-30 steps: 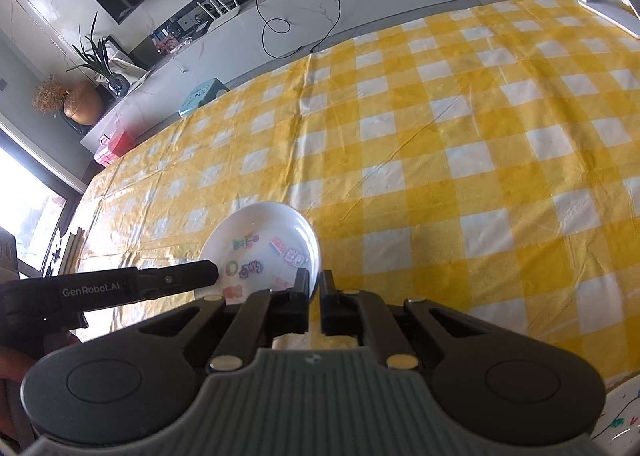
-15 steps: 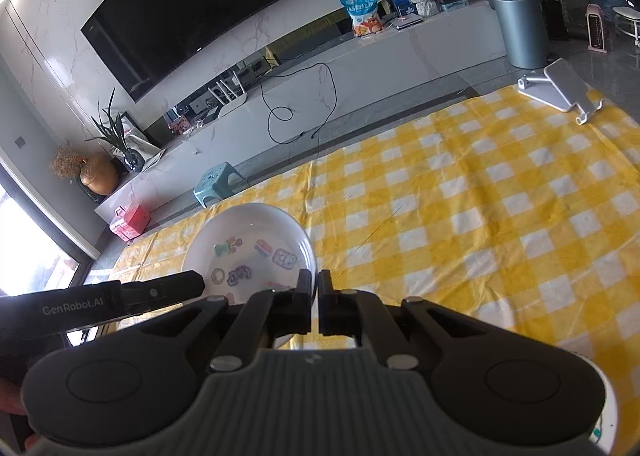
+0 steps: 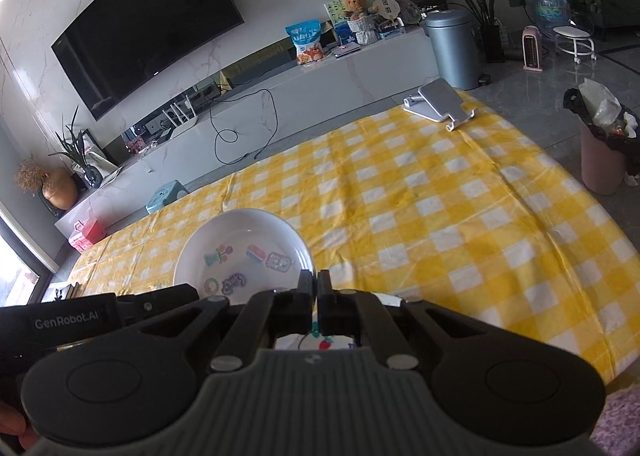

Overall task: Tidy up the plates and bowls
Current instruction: 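Carry the sticker bowl with both grippers and lower it onto the Fruity plate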

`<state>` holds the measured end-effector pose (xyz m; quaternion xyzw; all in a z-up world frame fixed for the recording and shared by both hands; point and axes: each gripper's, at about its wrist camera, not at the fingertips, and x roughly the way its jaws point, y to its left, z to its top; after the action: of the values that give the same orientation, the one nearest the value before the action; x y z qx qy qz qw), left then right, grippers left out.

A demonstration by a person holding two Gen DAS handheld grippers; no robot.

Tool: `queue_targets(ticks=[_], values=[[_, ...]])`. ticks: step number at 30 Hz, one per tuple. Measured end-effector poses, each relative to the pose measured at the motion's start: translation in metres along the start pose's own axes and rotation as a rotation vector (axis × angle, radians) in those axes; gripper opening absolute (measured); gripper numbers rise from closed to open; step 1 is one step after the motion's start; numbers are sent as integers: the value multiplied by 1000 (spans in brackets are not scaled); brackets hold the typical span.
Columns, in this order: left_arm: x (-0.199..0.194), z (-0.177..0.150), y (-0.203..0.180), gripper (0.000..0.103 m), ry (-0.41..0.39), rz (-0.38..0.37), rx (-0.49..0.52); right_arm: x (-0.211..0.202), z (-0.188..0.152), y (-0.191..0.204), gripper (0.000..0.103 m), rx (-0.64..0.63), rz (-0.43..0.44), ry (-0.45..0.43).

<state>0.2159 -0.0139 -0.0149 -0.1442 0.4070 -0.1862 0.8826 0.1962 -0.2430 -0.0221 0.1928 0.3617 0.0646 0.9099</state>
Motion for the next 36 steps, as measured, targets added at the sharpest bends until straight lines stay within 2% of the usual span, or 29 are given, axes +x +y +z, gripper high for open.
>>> queue_targets(ticks=[8, 11, 17, 29, 36], values=[[36, -36, 7, 3, 90, 33, -89, 17, -27, -29, 0, 30, -62, 67], [49, -44, 18, 3, 119, 43, -171, 29, -33, -30, 0, 14, -87, 86], [66, -48, 26, 3, 145, 61, -213, 52, -38, -34, 0, -10, -118, 126], [80, -52, 26, 4, 167, 71, -232, 72, -39, -41, 0, 28, -155, 147], [83, -51, 21, 6, 170, 113, -175, 74, -41, -37, 0, 8, -148, 154]])
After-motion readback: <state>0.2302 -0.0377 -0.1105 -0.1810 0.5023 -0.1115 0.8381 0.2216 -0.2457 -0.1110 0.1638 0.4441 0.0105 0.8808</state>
